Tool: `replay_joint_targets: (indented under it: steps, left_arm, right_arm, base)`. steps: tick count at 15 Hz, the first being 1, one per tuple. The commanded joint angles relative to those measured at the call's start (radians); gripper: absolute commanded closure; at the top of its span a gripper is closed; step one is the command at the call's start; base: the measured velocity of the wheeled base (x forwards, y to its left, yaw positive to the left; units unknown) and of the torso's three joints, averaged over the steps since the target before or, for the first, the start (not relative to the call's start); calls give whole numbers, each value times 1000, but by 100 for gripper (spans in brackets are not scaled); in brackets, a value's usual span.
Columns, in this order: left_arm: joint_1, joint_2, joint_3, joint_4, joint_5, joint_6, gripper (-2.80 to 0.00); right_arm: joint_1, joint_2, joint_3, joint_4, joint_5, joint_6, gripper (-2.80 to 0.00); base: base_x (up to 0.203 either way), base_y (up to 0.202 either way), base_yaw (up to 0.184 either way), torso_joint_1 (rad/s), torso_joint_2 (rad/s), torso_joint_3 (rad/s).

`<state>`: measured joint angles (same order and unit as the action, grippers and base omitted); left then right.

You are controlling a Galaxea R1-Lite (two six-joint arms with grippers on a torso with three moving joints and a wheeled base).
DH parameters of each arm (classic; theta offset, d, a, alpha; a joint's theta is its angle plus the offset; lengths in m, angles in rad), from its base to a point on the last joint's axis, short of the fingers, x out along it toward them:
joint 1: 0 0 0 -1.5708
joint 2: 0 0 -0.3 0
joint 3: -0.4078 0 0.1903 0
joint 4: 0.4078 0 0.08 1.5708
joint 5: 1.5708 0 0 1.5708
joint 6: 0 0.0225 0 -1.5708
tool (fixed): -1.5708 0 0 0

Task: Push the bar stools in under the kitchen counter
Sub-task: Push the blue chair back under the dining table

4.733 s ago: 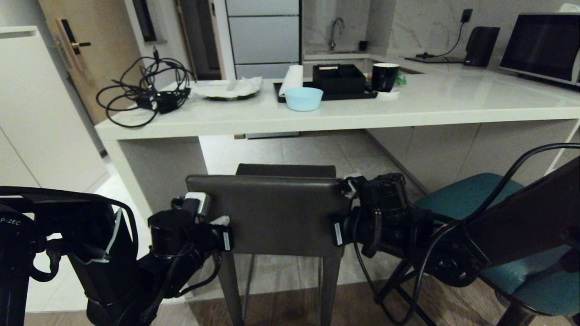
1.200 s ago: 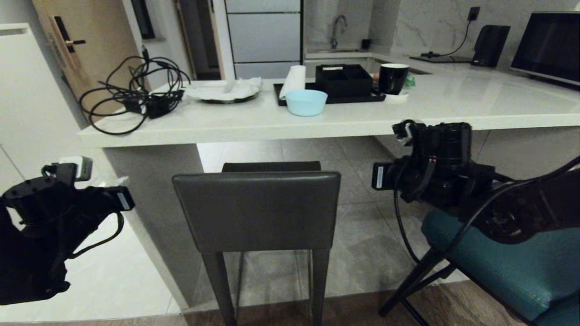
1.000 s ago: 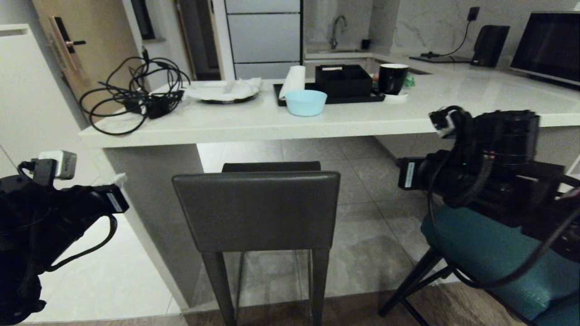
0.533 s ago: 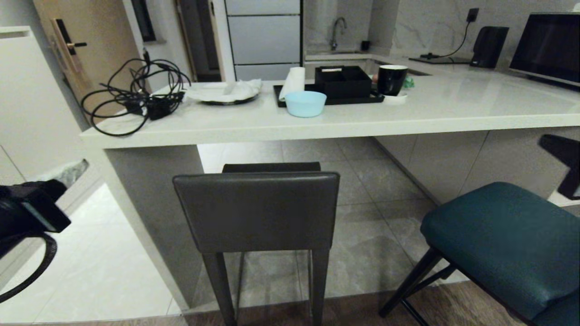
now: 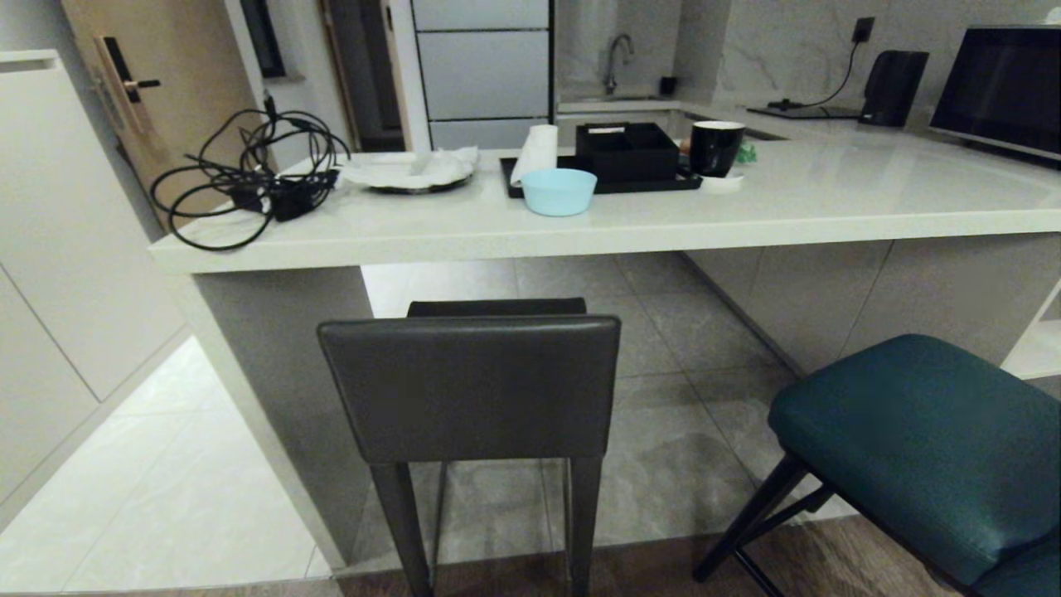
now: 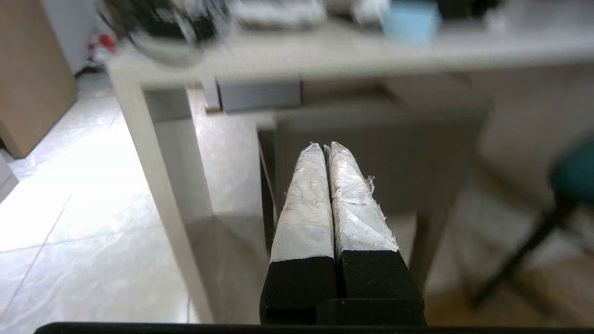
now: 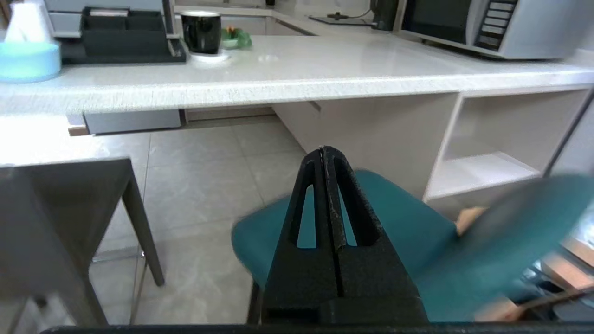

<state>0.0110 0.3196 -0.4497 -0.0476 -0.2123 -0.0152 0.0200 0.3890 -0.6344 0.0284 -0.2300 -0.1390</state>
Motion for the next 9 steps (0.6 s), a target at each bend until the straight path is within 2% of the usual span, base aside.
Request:
replay_joint_targets:
  steps: [1,3,4,5,6,8,9]
  left_arm:
    - [-2,-271,106,155,-21,54,0]
    - [-5,-321,274,163,28,133,0]
    - [-6,-321,356,108,55,152,0]
    - [-7,-321,405,7,79,150,0]
    - [-8,-321,442,-43,113,137,0]
    - [-9,-321,468,-16,193,128,0]
    - [-8,-321,468,3,194,134,0]
  right_arm:
    - [-18,-235,28,111,45,-11,0]
    - [-21,-353,131,150,93,-29,0]
    - [-22,-381,222,138,95,-37,0]
    - [-22,-385,300,112,102,-39,0]
    - [-23,-387,393,82,120,-43,0]
    - [-23,-389,573,-38,149,-47,0]
    - [-23,-390,628,-80,172,-39,0]
  base:
    - [0,0,0,0,0,0]
    - [0,0,0,0,0,0]
    - [0,0,0,0,0,0]
    - [0,0,0,0,0,0]
    - [0,0,0,0,0,0]
    - [0,0,0,0,0,0]
    - [0,0,0,0,0,0]
